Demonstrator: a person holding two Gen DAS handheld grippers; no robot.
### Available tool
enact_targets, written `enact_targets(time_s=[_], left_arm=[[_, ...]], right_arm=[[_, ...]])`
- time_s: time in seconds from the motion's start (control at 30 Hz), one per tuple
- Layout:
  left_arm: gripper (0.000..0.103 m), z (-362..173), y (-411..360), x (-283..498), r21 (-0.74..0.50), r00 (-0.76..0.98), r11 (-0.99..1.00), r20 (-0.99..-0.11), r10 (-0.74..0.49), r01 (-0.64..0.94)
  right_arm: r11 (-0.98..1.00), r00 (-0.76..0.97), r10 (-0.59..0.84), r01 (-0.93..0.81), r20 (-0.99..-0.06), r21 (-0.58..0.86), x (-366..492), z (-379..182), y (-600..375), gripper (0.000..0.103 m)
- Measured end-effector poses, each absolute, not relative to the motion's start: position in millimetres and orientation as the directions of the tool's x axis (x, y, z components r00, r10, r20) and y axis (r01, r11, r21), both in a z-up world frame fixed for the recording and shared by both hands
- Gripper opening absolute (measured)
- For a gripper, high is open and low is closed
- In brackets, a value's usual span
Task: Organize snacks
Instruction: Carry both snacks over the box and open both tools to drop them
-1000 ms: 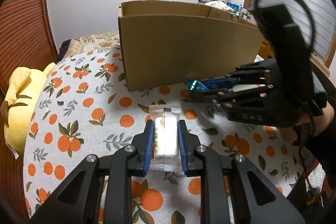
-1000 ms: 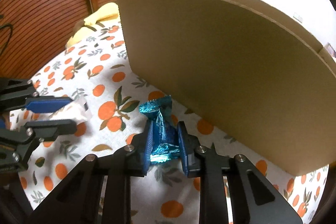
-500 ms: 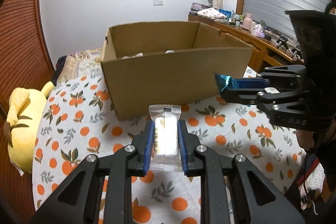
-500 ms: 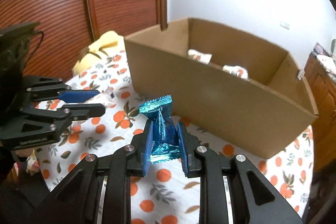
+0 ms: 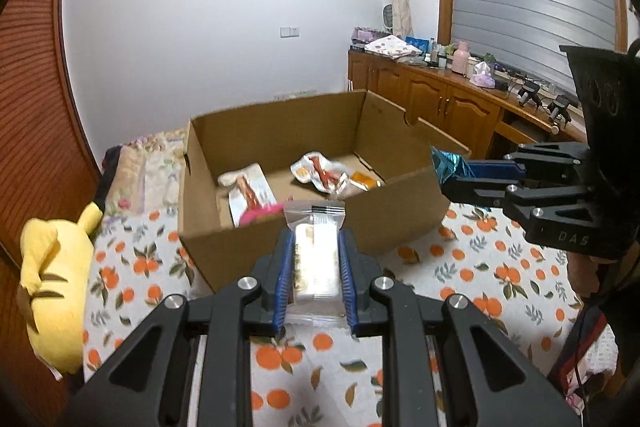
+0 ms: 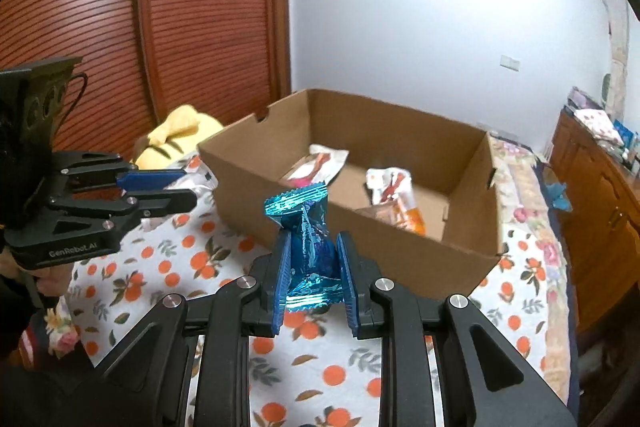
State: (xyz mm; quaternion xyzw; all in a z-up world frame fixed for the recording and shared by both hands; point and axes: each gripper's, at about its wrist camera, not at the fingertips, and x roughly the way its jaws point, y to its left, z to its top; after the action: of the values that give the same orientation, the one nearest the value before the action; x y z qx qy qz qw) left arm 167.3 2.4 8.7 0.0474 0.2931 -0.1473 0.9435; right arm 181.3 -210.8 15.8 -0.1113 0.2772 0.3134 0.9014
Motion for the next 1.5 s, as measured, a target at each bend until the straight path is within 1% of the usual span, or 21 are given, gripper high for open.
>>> enact_targets(time_s=[0.17,0.43,0.83,1.1,1.13,1.17,1.27,1.37,1.5], left_arm=[[0.02,17.5,3.6,185.2,0.019,0.795,0.956,-0.56,-0.233,0.294],[0.02,11.5,11.8,219.7,0.024,0.791,0.968,-0.582,-0.191,0.251],[0.02,-0.6,17.2,257.1,-0.014,0.786,0.978,-0.593,-0.175,0.207],[0.023,-7.0,16.0,265.2,-0.023,0.797,0.986,-0.586,-0.148,0.166],[0.025,-7.1,15.1,265.7,-0.019,0.798,0.986,-0.585,-0.147,0.167],[0.028,-7.2,14.4,265.7,-0.016,0.799,0.985,-0.583,-0.147,0.17],[0.031,-6.1,13.9,264.8,-0.008,0.804,0.986,-0.578,-0.14,0.166],[0.034,-4.8,12.7,262.2,-0.005,0.807,0.986,-0.573,-0.141,0.168],[0.037,-3.0,10.4,256.5,0.005,0.809,0.985,-0.571,-0.138,0.171]], right_arm=[[0.795,0.669,0.485,-0.605,-0.563,-0.033,193.7,22.0,-214.4,0.022],[0.816,0.682,0.461,-0.577,-0.568,-0.03,222.8,21.9,-212.7,0.022],[0.864,0.696,0.409,-0.503,-0.59,0.007,274.3,9.8,-214.6,0.022],[0.89,0.7,0.368,-0.456,-0.612,0.014,296.0,-5.4,-217.2,0.022],[0.891,0.699,0.368,-0.453,-0.613,0.019,297.2,-6.7,-217.8,0.022],[0.893,0.697,0.367,-0.45,-0.616,0.023,298.0,-8.1,-218.3,0.023],[0.892,0.698,0.375,-0.451,-0.61,0.033,297.3,-9.1,-218.9,0.025],[0.893,0.699,0.373,-0.448,-0.61,0.033,297.2,-10.5,-218.0,0.033],[0.895,0.701,0.378,-0.445,-0.605,0.044,294.5,-10.7,-218.0,0.037]])
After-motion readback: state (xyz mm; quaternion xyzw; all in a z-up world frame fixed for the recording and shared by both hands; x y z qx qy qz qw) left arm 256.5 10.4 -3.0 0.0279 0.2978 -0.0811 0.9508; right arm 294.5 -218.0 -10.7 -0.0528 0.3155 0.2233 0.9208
